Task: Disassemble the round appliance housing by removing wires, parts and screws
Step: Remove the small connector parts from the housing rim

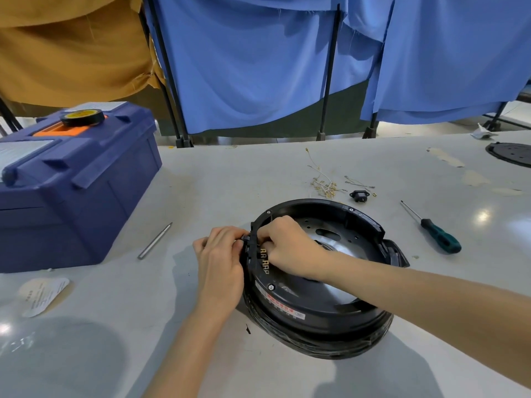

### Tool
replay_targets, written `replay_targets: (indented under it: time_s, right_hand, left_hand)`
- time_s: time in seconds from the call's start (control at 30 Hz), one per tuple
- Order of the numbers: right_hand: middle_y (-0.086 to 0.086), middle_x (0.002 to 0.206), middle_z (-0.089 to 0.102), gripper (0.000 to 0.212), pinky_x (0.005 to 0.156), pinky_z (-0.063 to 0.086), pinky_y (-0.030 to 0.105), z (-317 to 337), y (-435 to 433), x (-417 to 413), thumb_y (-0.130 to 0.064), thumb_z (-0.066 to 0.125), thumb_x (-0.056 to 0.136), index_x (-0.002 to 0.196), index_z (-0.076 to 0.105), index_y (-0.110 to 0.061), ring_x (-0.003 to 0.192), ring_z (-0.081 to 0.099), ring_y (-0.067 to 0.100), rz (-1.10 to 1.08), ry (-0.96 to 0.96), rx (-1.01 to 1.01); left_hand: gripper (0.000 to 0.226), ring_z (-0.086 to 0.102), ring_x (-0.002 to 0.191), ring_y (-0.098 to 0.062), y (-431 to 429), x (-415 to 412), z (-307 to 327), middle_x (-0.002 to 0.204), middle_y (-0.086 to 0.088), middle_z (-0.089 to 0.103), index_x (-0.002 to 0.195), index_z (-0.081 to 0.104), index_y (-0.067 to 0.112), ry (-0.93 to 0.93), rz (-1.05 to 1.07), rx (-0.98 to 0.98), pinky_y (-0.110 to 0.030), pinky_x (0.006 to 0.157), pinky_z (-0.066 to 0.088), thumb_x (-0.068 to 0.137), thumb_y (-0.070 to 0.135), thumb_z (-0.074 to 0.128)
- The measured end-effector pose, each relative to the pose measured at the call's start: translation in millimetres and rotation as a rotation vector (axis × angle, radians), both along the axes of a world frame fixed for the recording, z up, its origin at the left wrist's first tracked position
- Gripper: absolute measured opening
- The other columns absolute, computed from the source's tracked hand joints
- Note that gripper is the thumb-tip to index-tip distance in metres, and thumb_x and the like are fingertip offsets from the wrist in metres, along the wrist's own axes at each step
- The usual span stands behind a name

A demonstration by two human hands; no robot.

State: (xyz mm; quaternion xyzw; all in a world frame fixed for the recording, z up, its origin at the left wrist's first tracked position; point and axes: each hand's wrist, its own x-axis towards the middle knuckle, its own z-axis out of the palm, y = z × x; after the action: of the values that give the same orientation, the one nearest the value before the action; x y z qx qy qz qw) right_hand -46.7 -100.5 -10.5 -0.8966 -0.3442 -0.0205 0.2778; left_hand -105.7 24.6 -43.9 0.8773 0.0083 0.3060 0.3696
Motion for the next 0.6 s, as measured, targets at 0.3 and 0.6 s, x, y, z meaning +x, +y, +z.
replay_targets:
  time_s: [0.3, 0.6]
  right_hand:
    - [0.009, 0.062, 0.064, 0.019, 0.059, 0.047, 0.033, 3.6, -4.4, 10.6, -0.001, 0.058, 0.071, 0.058, 0.065, -0.013, 0.062, 0.057, 0.023, -0.052, 0.114, 0.112]
    - [0.004, 0.068, 0.068, 0.01, 0.065, 0.052, 0.031, 24.8, -13.9, 11.7, -0.016, 0.072, 0.084, 0.08, 0.072, -0.007, 0.061, 0.062, 0.02, -0.073, 0.198, 0.355]
  left_hand:
    - [0.024, 0.027, 0.096, 0.003, 9.4, -2.9, -7.5, 0.098, 0.011, 0.054, 0.092, 0.061, 0.026, 0.045, 0.03, 0.0, -0.029, 0.088, 0.023, 0.094, 0.004, 0.052]
    - [0.023, 0.05, 0.107, -0.021, 11.9, -2.1, 9.6, 0.098, 0.001, 0.067, 0.095, 0.063, 0.018, 0.03, 0.13, -0.265, -0.037, 0.099, 0.029, 0.099, 0.006, 0.044]
